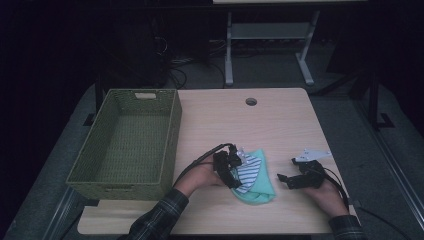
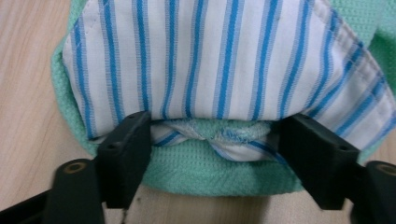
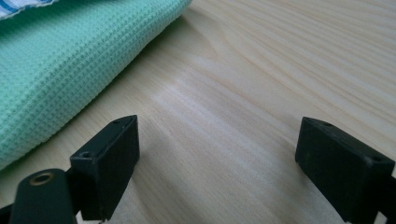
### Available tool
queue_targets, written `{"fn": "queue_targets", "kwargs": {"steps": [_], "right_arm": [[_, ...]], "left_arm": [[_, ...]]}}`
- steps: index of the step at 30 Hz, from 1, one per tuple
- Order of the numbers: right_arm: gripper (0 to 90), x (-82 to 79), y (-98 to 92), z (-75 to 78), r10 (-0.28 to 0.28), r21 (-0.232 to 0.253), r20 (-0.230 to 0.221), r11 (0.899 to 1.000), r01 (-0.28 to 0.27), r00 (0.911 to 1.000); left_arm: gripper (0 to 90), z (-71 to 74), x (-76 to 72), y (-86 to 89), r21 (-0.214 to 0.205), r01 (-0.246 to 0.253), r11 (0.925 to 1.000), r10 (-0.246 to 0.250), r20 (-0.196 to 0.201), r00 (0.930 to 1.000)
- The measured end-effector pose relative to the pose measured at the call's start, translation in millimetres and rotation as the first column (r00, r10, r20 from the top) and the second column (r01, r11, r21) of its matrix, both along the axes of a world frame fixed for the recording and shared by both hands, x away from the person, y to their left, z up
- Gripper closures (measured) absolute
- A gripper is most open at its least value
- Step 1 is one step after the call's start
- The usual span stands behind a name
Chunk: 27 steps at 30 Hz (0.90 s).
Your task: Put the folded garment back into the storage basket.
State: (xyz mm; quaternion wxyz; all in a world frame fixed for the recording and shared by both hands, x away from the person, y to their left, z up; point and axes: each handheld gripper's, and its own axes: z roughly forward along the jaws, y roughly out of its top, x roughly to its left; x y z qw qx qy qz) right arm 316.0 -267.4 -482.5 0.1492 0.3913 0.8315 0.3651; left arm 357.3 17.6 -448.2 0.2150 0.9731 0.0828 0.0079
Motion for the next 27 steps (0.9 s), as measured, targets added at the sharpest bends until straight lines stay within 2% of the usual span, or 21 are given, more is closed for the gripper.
{"fn": "queue_targets", "kwargs": {"steps": [5,12,17,21,27], "right_arm": [[13.2,0.0,0.0,0.0,-0.001,0.000,0.000,1.000,0.001,1.0000],[11.5,0.1,0.4,-0.2,-0.012,-0.002,-0.005,1.000,0.012,0.9999],[9.9,0.1,0.5,-0.3,-0.021,-0.005,-0.007,1.000,0.021,0.9998],[9.7,0.0,0.2,-0.2,-0.021,-0.007,-0.009,1.000,0.021,0.9997],[9.5,-0.1,0.0,-0.6,-0.023,-0.004,-0.006,1.000,0.023,0.9997]], "left_arm": [[50.5,3.0,-2.7,-0.2,-0.003,0.020,0.9998,-0.020,-0.007,0.9998],[76.3,3.7,-4.2,-1.5,-0.018,0.024,0.9996,-0.024,-0.032,0.9992],[78.8,3.4,-3.3,-0.1,-0.028,0.003,0.9996,-0.004,-0.048,0.9988],[79.6,3.3,-0.4,3.0,-0.045,-0.014,0.9989,0.010,-0.081,0.9967],[80.2,12.8,5.6,14.4,-0.093,-0.071,0.9931,0.061,-0.106,0.9924]]}}
